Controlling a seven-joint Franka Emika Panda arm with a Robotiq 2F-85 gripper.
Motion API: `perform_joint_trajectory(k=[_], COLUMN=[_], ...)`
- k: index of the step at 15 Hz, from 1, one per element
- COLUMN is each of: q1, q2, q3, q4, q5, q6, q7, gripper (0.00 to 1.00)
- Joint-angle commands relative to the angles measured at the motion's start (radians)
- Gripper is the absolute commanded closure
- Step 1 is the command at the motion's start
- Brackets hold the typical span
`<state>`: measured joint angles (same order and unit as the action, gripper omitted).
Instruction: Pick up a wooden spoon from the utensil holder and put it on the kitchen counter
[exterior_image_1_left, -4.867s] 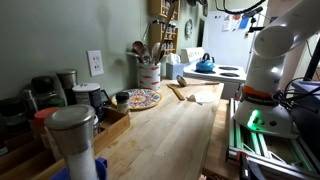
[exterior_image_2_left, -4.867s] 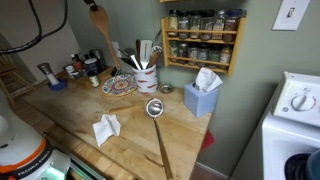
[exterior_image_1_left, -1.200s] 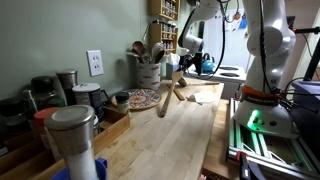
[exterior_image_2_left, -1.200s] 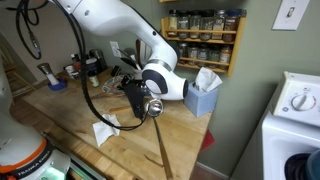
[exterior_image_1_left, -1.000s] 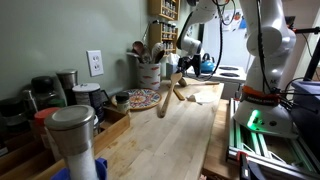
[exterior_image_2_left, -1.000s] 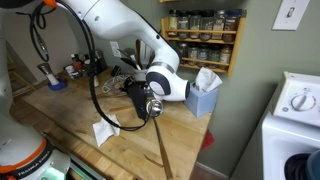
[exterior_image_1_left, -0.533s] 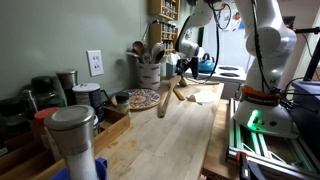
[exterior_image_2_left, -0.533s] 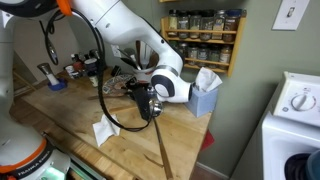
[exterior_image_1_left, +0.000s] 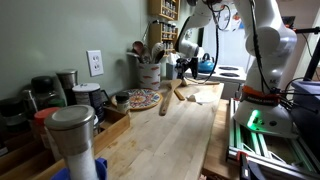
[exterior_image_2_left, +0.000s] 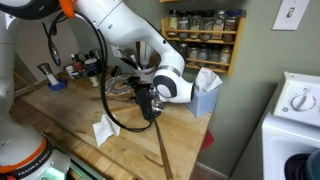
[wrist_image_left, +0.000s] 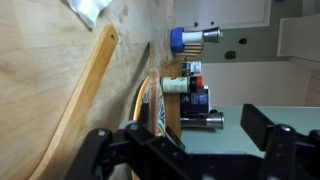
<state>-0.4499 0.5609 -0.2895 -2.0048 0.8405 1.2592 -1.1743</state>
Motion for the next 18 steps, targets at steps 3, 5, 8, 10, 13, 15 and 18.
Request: perform_joint_trajectory(k=[3,5,8,10,13,15,18], q1=[0.019,0.027,0.039,0.05,0.071,0.089,0.114], q2=[-0.032,-0.052,-0.101,-0.157,-0.267,-0.351,-0.469], q3=[-0.009,-0.011,-0.018,-0.02,-0.023,-0.023,-0.018], q4=[-0.024,-0.038,-0.082,-0.124,-0.205,-0.264,-0.339], q5=[-0.037,-0.044,-0.046,-0.052,-0.074,-0.093,-0.127], q6=[0.124,0.18,0.255,0.294,0.333,0.362,0.465], q7=[0.016,0.036,0.114,0.175,0.276,0.357,0.478], gripper=[0.0,0.0,0.0,0.0,0.0,0.0,0.0])
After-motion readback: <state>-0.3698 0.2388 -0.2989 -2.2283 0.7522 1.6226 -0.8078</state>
